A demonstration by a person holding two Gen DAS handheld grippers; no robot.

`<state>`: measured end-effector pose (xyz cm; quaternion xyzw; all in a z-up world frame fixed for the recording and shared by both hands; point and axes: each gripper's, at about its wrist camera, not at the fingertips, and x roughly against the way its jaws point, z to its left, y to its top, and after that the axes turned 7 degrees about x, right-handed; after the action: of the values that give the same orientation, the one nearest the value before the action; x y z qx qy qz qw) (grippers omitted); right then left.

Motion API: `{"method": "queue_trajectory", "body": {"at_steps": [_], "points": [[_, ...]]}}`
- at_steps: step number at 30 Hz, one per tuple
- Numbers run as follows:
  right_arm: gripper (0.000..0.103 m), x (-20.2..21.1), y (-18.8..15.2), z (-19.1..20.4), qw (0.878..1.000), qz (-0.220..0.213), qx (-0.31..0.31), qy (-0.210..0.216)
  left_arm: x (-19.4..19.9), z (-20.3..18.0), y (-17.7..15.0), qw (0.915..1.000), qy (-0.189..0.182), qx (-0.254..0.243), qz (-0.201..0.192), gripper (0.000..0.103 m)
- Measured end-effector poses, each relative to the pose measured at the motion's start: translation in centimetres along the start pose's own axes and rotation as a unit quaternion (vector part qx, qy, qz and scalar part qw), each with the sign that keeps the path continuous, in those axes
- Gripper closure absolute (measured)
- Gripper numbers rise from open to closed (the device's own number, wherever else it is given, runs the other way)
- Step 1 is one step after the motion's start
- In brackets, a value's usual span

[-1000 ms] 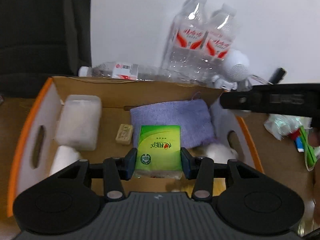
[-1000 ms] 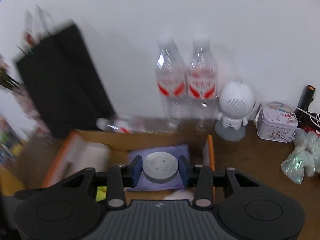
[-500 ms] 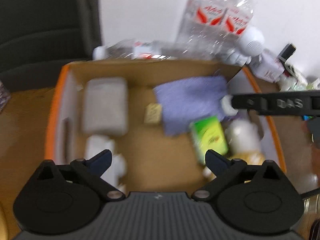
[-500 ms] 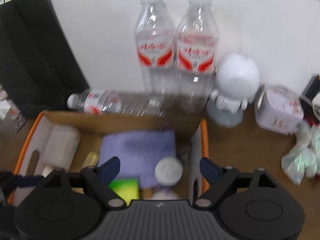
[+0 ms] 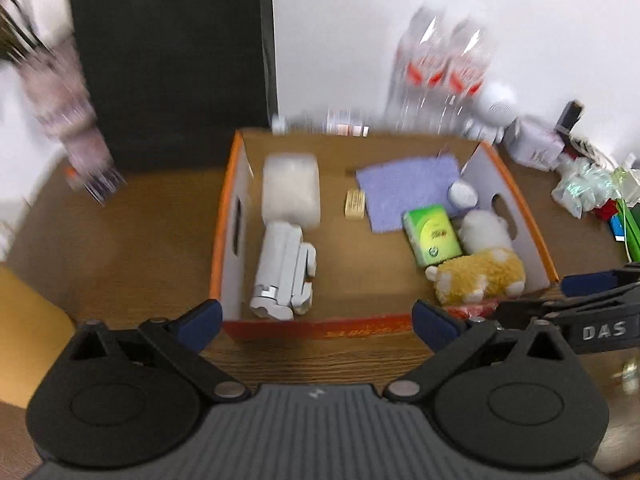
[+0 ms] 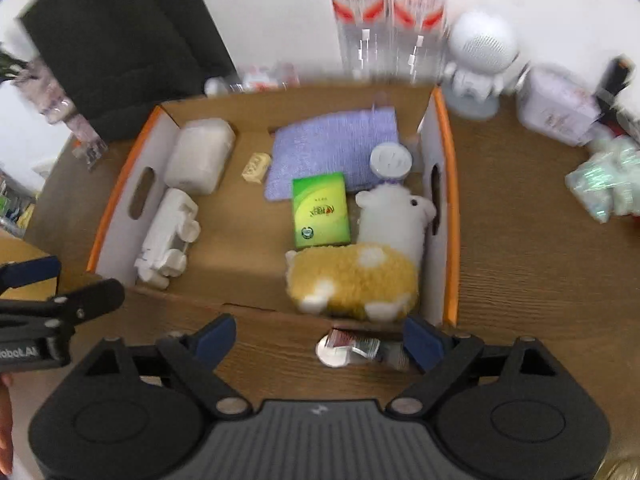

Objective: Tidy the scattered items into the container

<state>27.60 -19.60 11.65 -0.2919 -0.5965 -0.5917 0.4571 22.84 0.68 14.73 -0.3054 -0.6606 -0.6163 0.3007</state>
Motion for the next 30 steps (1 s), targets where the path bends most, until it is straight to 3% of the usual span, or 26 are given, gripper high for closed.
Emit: {"method": "queue_trajectory", "body": {"at_steps": [3, 5, 6, 7, 9, 10, 13, 15, 18, 22, 30], "points": [[0.011, 3.9, -6.3, 1.2, 0.991, -0.132, 0.016, -0.017, 3.7, -0.9, -6.1, 0.9941, 0.015, -0.016, -0.106, 0.0], [0.0, 5.9, -11.9, 2.3, 0.971, -0.23, 0.035, -0.049, 6.0, -1.3, -11.3, 0.9812, 0.02, -0.034, -0.189, 0.0], [0.0, 6.4, -14.5, 3.0, 0.959, -0.271, 0.043, -0.074, 6.7, -1.4, -13.9, 0.9748, 0.014, -0.043, -0.218, 0.0], [0.0, 6.6, -17.4, 3.7, 0.944, -0.309, 0.052, -0.099, 7.1, -1.4, -16.5, 0.971, 0.0, -0.056, -0.232, 0.0], [0.0, 6.4, -22.9, 4.6, 0.924, -0.357, 0.074, -0.115, 7.1, -1.2, -20.3, 0.9749, -0.022, -0.068, -0.211, 0.0], [0.0, 6.0, -25.0, 4.7, 0.924, -0.359, 0.074, -0.108, 7.0, -1.1, -21.9, 0.9797, -0.024, -0.056, -0.191, 0.0], [0.0, 4.2, -29.0, 4.9, 0.949, -0.305, 0.037, -0.066, 6.7, -0.3, -25.4, 0.9879, -0.038, -0.015, -0.15, 0.0], [0.0, 3.1, -30.4, 4.8, 0.96, -0.276, 0.03, -0.039, 6.4, 0.0, -26.7, 0.9903, -0.037, -0.004, -0.134, 0.0], [0.0, 1.6, -31.3, 5.2, 0.969, -0.238, 0.036, -0.053, 5.8, -0.1, -27.3, 0.9928, -0.015, -0.003, -0.119, 0.0], [0.0, 0.8, -31.3, 5.7, 0.973, -0.218, 0.049, -0.061, 4.8, -0.1, -27.3, 0.9942, 0.0, -0.016, -0.106, 0.0], [0.0, 0.2, -31.5, 6.4, 0.975, -0.201, 0.058, -0.076, 4.0, 0.4, -27.2, 0.996, -0.012, 0.004, -0.089, 0.0]]}}
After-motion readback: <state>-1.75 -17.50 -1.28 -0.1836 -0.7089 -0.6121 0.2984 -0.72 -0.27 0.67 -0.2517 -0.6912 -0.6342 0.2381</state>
